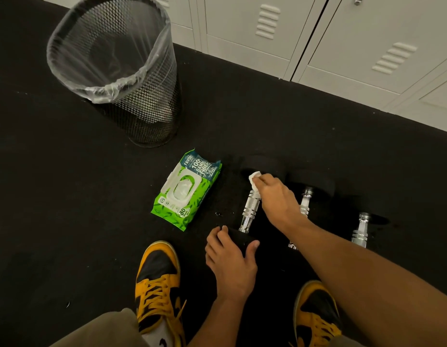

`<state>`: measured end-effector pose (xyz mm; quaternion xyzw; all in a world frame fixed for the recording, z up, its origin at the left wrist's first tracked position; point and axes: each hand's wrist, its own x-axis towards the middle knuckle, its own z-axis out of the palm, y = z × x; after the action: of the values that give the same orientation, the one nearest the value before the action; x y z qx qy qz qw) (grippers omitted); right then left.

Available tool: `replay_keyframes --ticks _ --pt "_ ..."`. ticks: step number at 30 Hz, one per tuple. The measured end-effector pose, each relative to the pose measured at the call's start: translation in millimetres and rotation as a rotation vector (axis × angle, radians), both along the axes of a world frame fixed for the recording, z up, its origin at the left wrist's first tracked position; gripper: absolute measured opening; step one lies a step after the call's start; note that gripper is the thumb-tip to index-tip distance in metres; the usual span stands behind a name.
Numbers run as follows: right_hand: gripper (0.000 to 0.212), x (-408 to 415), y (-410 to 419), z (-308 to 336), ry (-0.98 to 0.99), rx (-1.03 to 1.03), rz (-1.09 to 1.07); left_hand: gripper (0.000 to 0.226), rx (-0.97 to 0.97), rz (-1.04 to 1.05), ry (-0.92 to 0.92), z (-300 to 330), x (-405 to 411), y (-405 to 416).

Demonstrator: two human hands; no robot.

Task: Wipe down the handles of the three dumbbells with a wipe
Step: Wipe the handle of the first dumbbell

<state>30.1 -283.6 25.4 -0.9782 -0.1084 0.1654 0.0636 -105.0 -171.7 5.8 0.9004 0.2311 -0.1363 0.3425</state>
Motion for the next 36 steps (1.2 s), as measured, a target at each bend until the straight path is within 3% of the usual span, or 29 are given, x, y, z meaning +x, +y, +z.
replay_keyframes --ticks 22,31,36 --pt "0.042 -41 5 -32 0.125 0.287 0.058 0.08 -0.059 0.031 -0.007 4 3 2" --pt "0.041 -39 4 -28 0.316 0.39 0.11 0.079 -0.06 0.055 -0.012 4 2 1" --pt "0.044 -29 9 -25 0.477 0.317 0.063 0.082 -0.087 0.091 -0.016 7 5 3"
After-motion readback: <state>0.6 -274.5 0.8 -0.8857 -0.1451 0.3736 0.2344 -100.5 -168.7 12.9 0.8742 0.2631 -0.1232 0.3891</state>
